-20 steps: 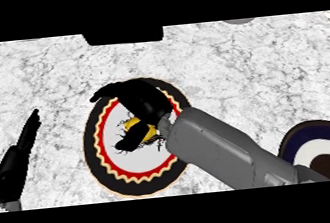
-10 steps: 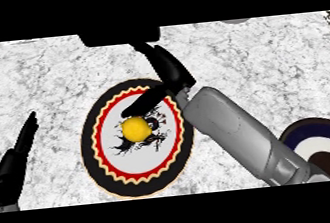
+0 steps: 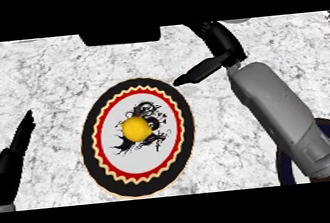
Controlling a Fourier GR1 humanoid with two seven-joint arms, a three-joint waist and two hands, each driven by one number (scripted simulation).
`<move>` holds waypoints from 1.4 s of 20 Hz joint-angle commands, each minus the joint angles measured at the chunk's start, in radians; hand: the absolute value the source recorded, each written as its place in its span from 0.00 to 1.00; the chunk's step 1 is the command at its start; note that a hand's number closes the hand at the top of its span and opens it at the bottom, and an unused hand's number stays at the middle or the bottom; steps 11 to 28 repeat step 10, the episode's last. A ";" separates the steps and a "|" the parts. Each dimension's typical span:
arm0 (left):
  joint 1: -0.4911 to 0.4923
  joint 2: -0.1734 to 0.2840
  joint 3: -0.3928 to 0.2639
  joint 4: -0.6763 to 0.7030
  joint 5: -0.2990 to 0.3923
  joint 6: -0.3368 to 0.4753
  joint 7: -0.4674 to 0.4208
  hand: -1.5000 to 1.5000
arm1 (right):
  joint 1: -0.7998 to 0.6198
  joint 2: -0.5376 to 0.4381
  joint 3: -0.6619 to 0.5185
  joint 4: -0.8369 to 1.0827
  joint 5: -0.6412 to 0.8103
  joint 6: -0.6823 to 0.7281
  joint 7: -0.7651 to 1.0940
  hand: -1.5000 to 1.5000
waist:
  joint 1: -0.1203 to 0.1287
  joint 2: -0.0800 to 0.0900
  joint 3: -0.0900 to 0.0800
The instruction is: Pick the lemon from the plate and place it in the plate
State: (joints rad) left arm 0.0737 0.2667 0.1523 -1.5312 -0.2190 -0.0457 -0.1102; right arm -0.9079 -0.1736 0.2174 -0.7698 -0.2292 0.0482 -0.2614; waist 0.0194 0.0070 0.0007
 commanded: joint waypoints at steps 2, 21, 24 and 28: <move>0.014 -0.012 -0.004 0.014 -0.012 0.006 -0.032 0.50 | -0.024 -0.125 -0.071 0.179 0.014 0.177 -0.194 0.00 | 0.009 0.003 0.000; -0.036 0.019 0.019 0.037 0.008 -0.037 -0.022 0.50 | -0.130 -0.193 -0.130 0.441 0.071 0.283 -0.342 0.00 | 0.021 0.008 0.000; -0.036 0.019 0.019 0.037 0.008 -0.037 -0.022 0.50 | -0.130 -0.193 -0.130 0.441 0.071 0.283 -0.342 0.00 | 0.021 0.008 0.000; -0.036 0.019 0.019 0.037 0.008 -0.037 -0.022 0.50 | -0.130 -0.193 -0.130 0.441 0.071 0.283 -0.342 0.00 | 0.021 0.008 0.000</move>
